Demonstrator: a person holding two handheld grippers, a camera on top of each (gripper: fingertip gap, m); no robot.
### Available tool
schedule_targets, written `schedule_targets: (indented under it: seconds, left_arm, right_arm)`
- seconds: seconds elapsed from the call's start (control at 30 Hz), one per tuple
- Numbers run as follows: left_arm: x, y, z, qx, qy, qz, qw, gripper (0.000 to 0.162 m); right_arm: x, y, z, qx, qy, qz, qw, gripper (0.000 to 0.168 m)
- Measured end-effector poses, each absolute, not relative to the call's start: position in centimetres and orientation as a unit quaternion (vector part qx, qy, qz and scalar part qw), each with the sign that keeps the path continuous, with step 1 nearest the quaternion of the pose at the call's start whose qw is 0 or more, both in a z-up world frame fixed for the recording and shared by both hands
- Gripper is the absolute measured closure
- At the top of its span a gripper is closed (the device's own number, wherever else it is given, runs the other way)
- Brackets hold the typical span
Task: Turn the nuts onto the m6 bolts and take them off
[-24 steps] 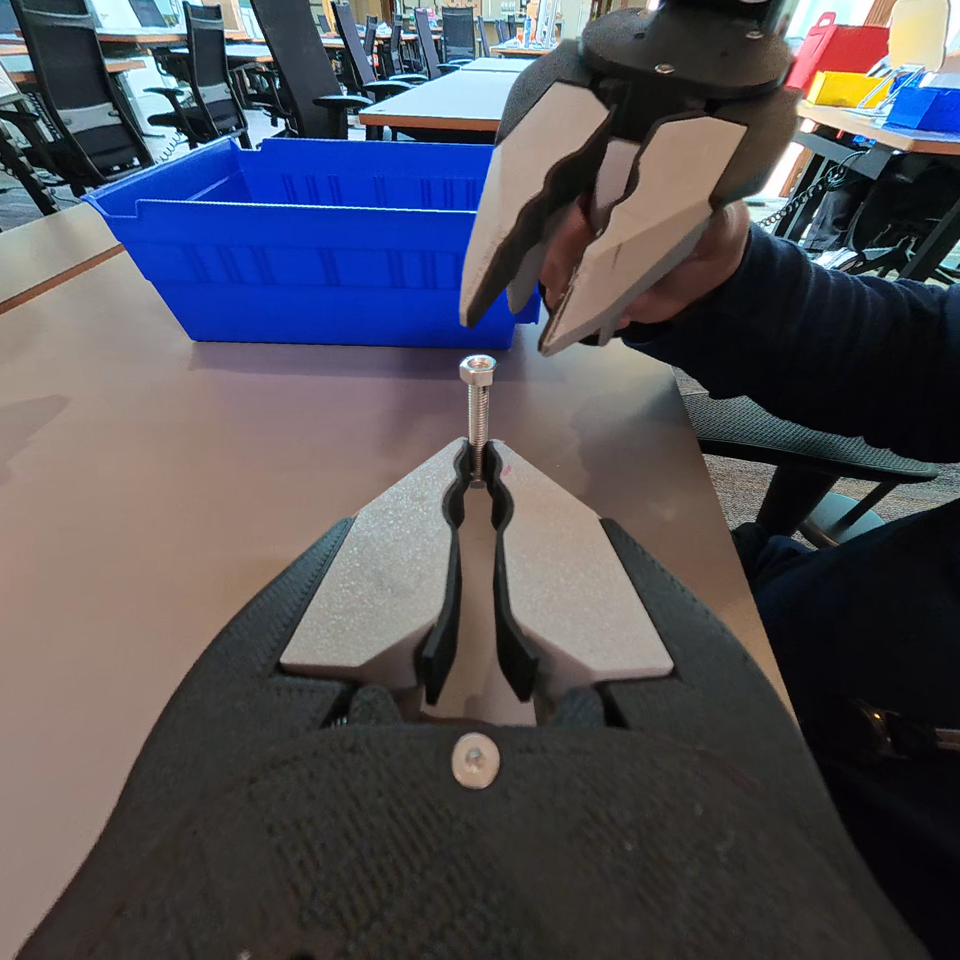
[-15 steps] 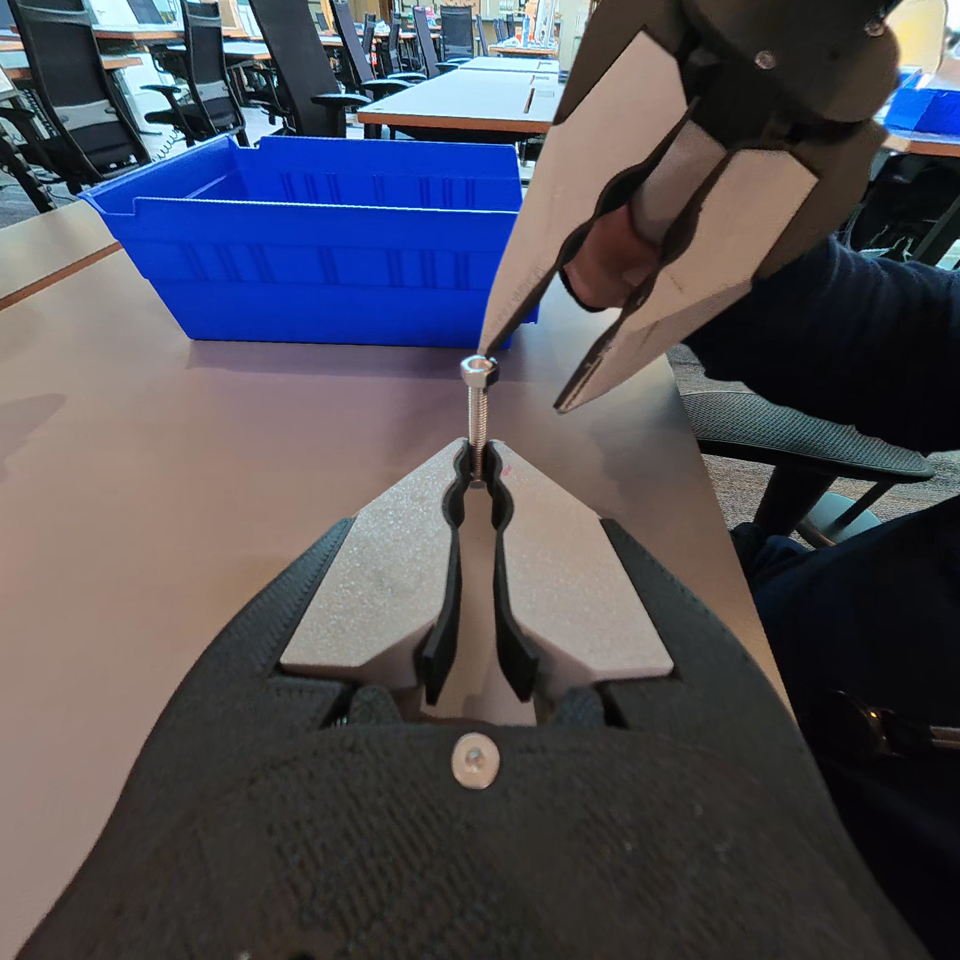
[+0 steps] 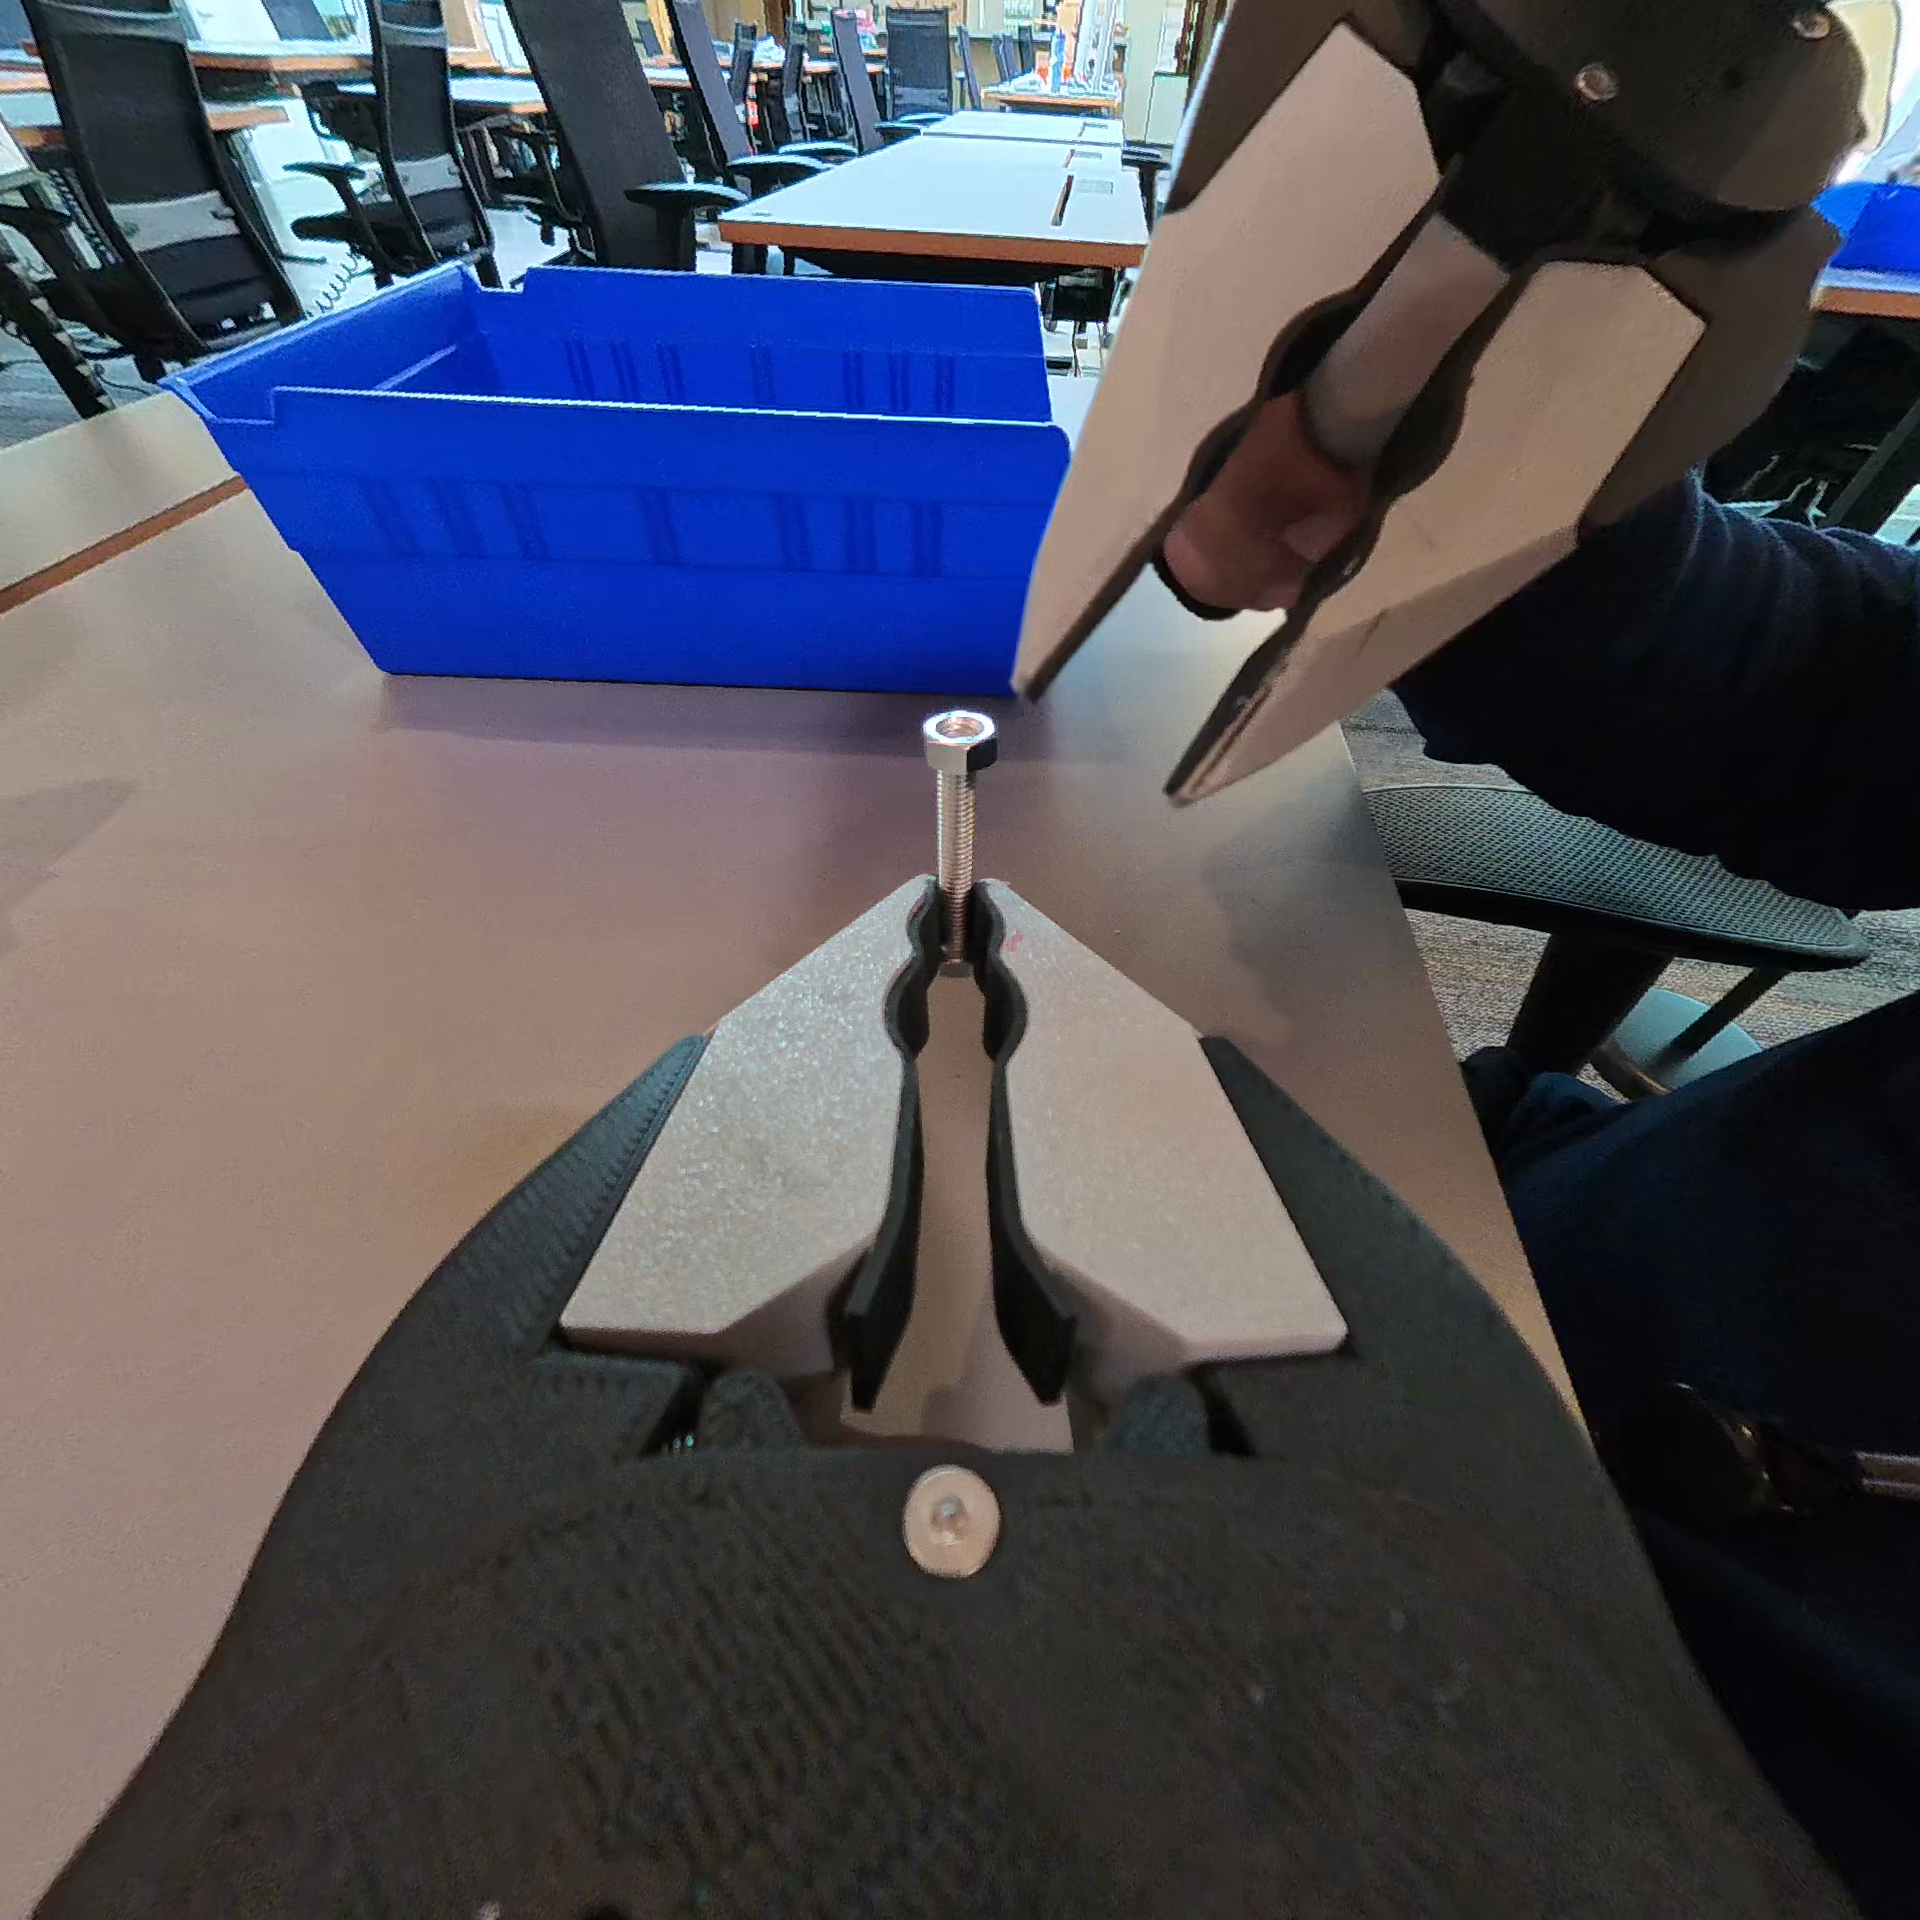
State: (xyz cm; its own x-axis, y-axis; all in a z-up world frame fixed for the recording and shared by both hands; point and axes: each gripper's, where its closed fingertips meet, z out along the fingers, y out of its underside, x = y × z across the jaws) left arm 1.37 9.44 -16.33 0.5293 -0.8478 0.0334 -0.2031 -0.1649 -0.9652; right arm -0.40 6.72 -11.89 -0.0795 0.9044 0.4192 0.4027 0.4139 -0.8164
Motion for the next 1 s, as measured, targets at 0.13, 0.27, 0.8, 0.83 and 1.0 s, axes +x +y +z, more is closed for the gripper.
schedule_targets:
  seconds: [0.13,0.27,0.8,0.83,1.0]
  left_arm:
    - [1.4,9.4,-16.3,-0.699,0.377,-0.306,0.526,0.159]
    - [1.4,9.5,-16.3,-0.699,0.377,-0.306,0.526,0.159]
    - [1.4,9.4,-16.3,-0.698,0.377,-0.306,0.526,0.159]
    - [1.4,9.4,-16.3,-0.699,0.378,-0.306,0.526,0.159]
    - [1.4,9.4,-16.3,-0.698,0.379,-0.305,0.526,0.159]
  right_arm:
    - [-0.2,7.7,-12.0,-0.493,-0.675,0.255,0.487,0.151]
    - [-0.3,7.1,-12.6,-0.49,-0.684,0.261,0.474,0.151]
    - [-0.7,6.1,-12.5,-0.48,-0.687,0.285,0.466,0.152]
    - [-0.7,6.1,-12.4,-0.479,-0.685,0.287,0.468,0.152]
    - [-0.3,7.6,-11.7,-0.496,-0.662,0.285,0.484,0.152]
